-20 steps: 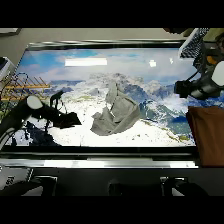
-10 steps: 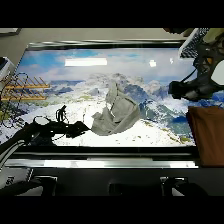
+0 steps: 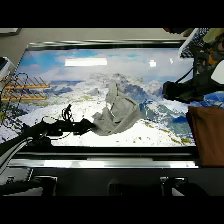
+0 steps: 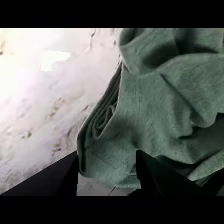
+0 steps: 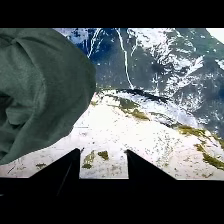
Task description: Fold the clothes and pants, and hang the long-sleeved shirts on hangers.
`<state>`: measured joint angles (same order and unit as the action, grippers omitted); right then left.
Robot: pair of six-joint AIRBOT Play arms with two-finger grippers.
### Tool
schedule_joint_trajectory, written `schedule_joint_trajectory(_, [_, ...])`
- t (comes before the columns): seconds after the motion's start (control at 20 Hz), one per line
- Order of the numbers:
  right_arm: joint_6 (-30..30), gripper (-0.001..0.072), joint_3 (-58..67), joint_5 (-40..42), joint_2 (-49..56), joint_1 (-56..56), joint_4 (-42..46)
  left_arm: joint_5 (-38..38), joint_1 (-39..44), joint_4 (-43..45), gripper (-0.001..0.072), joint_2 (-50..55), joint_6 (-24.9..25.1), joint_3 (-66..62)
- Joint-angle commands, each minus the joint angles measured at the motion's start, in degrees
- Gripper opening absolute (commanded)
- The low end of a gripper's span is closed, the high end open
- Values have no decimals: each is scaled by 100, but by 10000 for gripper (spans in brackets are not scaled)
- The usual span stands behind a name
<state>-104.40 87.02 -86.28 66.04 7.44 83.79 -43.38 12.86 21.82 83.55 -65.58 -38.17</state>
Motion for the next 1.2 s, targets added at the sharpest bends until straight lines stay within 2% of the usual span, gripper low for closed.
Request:
schedule_joint_trajectory(0.0, [-223, 360, 2, 199, -4, -4, -127, 170, 328, 61, 322, 262, 20, -72])
schedule_joint_trajectory(0.05, [-492, 361, 2, 417, -2, -4, -114, 146, 417, 61, 198, 289, 24, -70])
schedule_joint_trajectory(0.1, [-909, 362, 4, 710, -2, -4, -42, 142, 472, 61, 29, 291, 24, -70])
schedule_joint_trajectory(0.2, [-2079, 360, 15, 1172, 24, -98, 221, 129, 474, 61, 16, 260, 2, -70])
schedule_joint_trajectory(0.25, [-2590, 360, 15, 1316, 72, -317, 31, 87, 444, 61, 17, 245, 0, -72])
schedule_joint_trajectory(0.3, [-2752, 360, 15, 1499, 168, -713, -546, 24, 402, 61, 16, 236, 2, -72])
schedule_joint_trajectory(0.35, [-2465, 360, 15, 1698, 313, -1174, -1357, -74, 348, 61, 16, 232, 2, -70])
schedule_joint_trajectory(0.45, [-1209, 373, 15, 1847, 793, -1963, -2809, -273, 245, 63, 17, 232, 4, -70])
schedule_joint_trajectory(0.55, [-157, 482, 15, 1742, 1471, -2334, -3418, -413, 175, 61, 16, 232, 2, -70])
schedule_joint_trajectory(0.75, [1572, 492, 15, 1681, 3029, -2221, -4551, -682, 103, 61, 16, 232, -87, -70])
schedule_joint_trajectory(0.9, [2291, 491, 15, 1853, 3969, -1829, -5147, -800, 105, 61, 16, 232, -149, -70])
schedule_joint_trajectory(1.15, [2457, 491, 15, 2013, 4767, -1145, -5060, -824, 105, 63, 16, 232, -214, -70])
